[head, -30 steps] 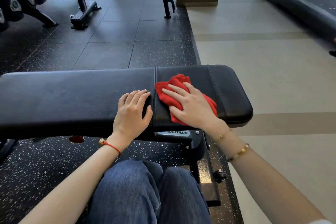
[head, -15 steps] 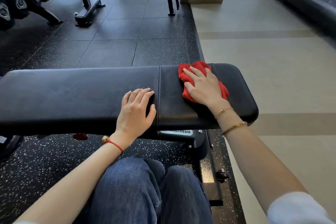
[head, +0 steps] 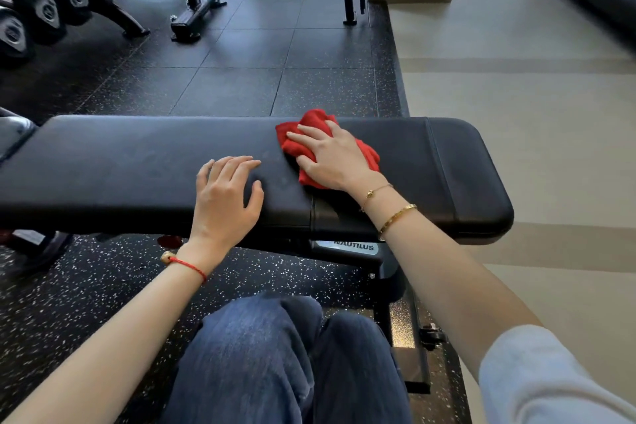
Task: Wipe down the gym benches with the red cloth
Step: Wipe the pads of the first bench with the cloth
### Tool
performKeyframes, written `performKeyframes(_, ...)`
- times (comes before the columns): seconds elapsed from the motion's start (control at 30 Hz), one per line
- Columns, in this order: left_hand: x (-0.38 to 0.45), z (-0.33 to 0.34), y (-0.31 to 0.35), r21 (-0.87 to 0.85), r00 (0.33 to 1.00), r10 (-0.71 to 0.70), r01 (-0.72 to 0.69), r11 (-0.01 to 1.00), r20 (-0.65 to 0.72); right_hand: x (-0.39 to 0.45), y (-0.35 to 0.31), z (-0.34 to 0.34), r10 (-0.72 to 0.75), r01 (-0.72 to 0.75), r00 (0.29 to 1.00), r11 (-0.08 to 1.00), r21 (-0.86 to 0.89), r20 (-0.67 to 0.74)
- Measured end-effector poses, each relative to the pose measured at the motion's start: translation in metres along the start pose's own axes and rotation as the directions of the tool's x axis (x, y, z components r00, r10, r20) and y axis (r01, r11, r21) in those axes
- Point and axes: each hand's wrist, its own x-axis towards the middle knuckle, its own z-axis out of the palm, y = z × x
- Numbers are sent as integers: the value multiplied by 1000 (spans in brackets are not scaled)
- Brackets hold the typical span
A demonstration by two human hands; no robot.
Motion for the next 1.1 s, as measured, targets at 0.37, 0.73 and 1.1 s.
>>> performKeyframes(0.37, -11, -4, 9, -94, 996, 88, -90, 992, -23, -85, -8, 1, 16, -17, 997, 1000, -9, -76)
performKeyframes(0.73, 0, 2, 13, -152, 987, 153, -159, 975, -50, -83, -14, 6, 42, -35, 975, 999, 34, -220)
performKeyframes(1.1, 72, -78, 29, -109, 977, 189, -178, 978, 99, -76, -28, -84, 174, -170, 980, 984, 49, -93)
